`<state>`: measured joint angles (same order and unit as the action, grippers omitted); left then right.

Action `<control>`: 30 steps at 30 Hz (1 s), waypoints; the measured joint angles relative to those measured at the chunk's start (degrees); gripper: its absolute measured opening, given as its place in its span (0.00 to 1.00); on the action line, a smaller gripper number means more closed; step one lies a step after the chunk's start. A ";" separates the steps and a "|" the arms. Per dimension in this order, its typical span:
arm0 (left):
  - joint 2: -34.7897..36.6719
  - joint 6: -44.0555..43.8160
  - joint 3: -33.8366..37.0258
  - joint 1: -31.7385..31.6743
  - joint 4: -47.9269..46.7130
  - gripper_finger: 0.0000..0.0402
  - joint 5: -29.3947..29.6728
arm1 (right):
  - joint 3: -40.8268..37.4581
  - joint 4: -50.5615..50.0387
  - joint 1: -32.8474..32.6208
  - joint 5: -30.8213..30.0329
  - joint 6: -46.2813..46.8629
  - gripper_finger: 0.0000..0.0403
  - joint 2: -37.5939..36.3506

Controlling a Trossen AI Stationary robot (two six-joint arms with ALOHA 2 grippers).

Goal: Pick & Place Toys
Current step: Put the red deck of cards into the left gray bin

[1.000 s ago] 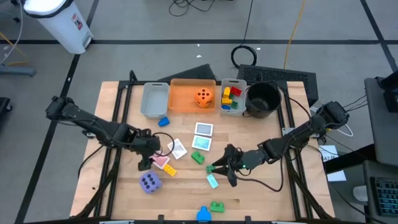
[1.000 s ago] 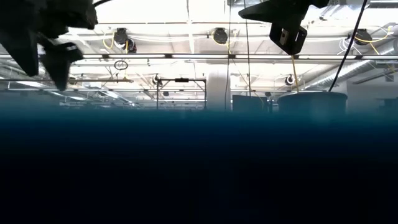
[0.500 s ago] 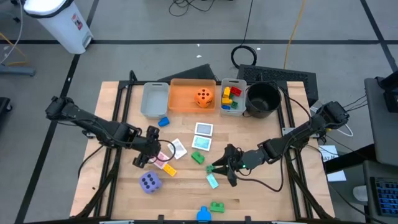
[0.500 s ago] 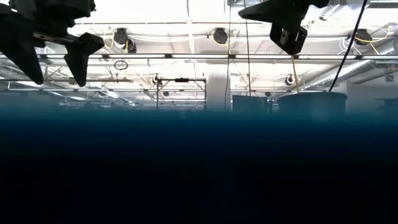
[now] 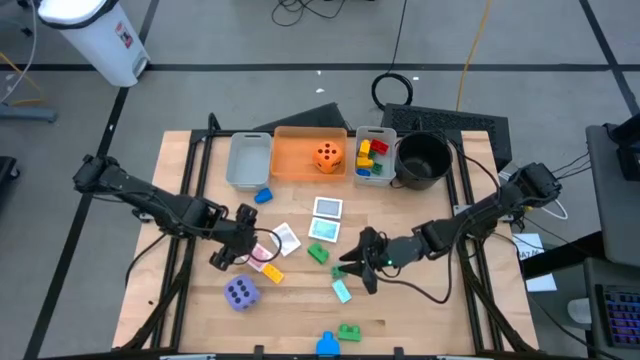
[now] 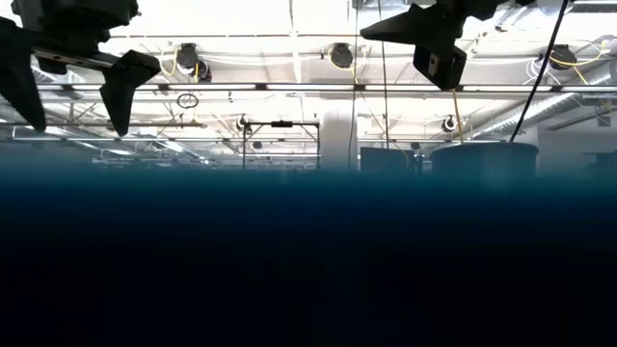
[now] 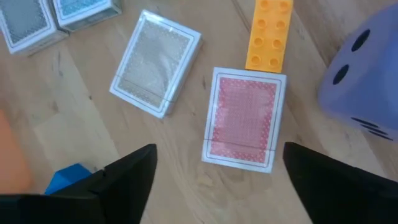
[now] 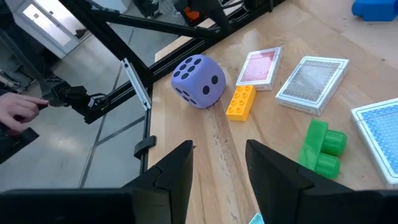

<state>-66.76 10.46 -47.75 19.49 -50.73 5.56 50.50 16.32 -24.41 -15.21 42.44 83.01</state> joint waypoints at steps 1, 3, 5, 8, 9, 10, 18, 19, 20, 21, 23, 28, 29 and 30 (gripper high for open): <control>0.00 0.13 0.00 0.00 -0.20 0.93 0.00 | 0.00 -0.01 0.14 0.00 0.00 0.35 0.01; 0.00 1.44 0.00 -0.02 -0.16 0.98 0.04 | 0.00 -0.01 0.45 0.01 0.00 0.35 0.00; 0.00 2.80 0.00 -0.02 -0.16 0.98 0.01 | 0.00 -0.01 0.64 0.01 0.00 0.35 0.02; -0.23 2.70 0.82 -0.02 0.91 0.97 -0.67 | 0.00 -0.01 0.80 0.01 0.00 0.35 0.00; -0.49 2.65 1.54 -0.02 1.36 0.97 -1.63 | 0.00 -0.01 0.82 0.01 0.00 0.35 0.00; -0.80 2.64 2.45 -0.02 1.44 0.98 -2.62 | 0.00 -0.01 0.82 0.03 -0.01 0.35 0.00; -4.17 2.70 6.68 0.13 6.77 0.98 -4.01 | 0.00 -0.33 0.82 0.06 1.88 0.35 0.00; -4.61 2.70 7.15 0.13 8.69 0.98 -4.05 | 0.00 -0.38 0.82 0.18 1.92 0.35 0.00; -5.07 2.68 7.55 0.13 10.38 0.98 -4.08 | 0.00 -0.38 0.82 0.23 1.92 0.35 0.00; -5.74 2.62 7.71 0.13 11.77 0.98 -4.39 | 0.00 -0.38 0.82 0.23 1.96 0.35 0.01; -7.34 2.93 7.80 0.15 13.43 0.98 -4.54 | 0.00 -0.38 0.82 0.23 2.33 0.35 0.00; -11.18 4.73 7.80 0.14 13.64 0.98 -4.68 | 0.00 -0.41 0.82 0.27 2.97 0.35 0.00; -11.88 5.10 7.80 0.13 13.66 0.98 -5.16 | 0.00 -0.42 0.82 0.26 2.97 0.35 0.00; -12.49 5.54 7.80 0.13 13.69 0.98 -5.91 | 0.00 -0.42 0.82 0.26 2.97 0.35 0.01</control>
<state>-79.26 16.00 -39.94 19.62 -37.04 -0.35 50.50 15.90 -23.59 -14.95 45.41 83.01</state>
